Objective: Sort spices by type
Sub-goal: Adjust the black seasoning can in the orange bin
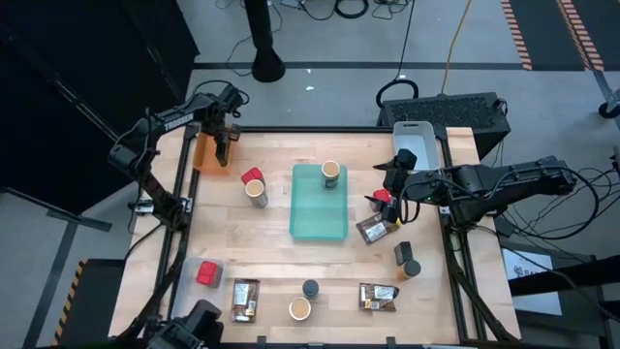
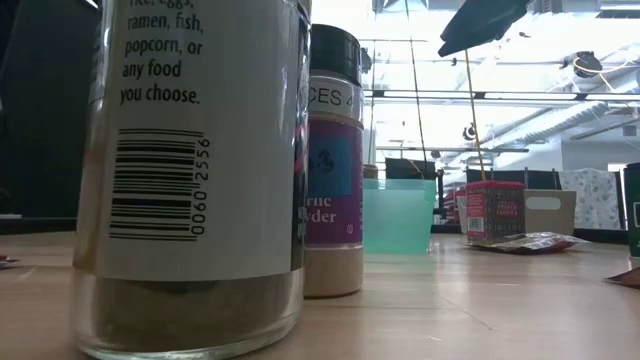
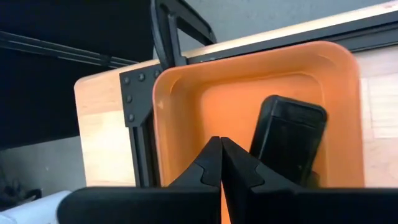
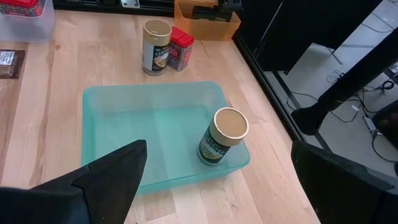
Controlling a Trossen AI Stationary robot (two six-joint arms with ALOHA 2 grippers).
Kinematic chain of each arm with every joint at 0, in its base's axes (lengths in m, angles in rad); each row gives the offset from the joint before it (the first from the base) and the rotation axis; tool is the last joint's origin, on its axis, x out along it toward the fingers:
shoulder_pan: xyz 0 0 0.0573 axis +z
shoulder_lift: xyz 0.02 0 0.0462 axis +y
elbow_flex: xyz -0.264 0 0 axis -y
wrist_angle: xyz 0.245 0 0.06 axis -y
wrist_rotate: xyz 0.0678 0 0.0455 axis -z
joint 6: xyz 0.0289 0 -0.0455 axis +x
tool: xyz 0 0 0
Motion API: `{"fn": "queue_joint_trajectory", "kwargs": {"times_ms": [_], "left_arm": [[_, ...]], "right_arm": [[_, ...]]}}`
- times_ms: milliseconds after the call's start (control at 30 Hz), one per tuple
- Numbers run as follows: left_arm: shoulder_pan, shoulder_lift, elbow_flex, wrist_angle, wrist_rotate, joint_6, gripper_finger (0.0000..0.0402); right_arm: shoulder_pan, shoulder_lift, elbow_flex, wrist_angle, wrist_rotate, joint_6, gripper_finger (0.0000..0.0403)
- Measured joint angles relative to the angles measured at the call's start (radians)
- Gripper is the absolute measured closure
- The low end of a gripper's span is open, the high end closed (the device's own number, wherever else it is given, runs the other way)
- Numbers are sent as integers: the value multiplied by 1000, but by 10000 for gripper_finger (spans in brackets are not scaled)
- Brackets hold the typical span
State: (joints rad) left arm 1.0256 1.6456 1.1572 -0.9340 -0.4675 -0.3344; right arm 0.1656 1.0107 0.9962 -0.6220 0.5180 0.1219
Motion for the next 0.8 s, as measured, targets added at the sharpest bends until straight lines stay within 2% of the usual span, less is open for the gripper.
{"fn": "queue_joint_trajectory", "kwargs": {"times_ms": [467,800], "left_arm": [[-30,42,0,-2,25,-1,398],[-40,44,0,-41,104,-24,398]], "right_arm": [[0,0,0,-17,0,14,18],[0,0,0,-18,0,15,18]]}}
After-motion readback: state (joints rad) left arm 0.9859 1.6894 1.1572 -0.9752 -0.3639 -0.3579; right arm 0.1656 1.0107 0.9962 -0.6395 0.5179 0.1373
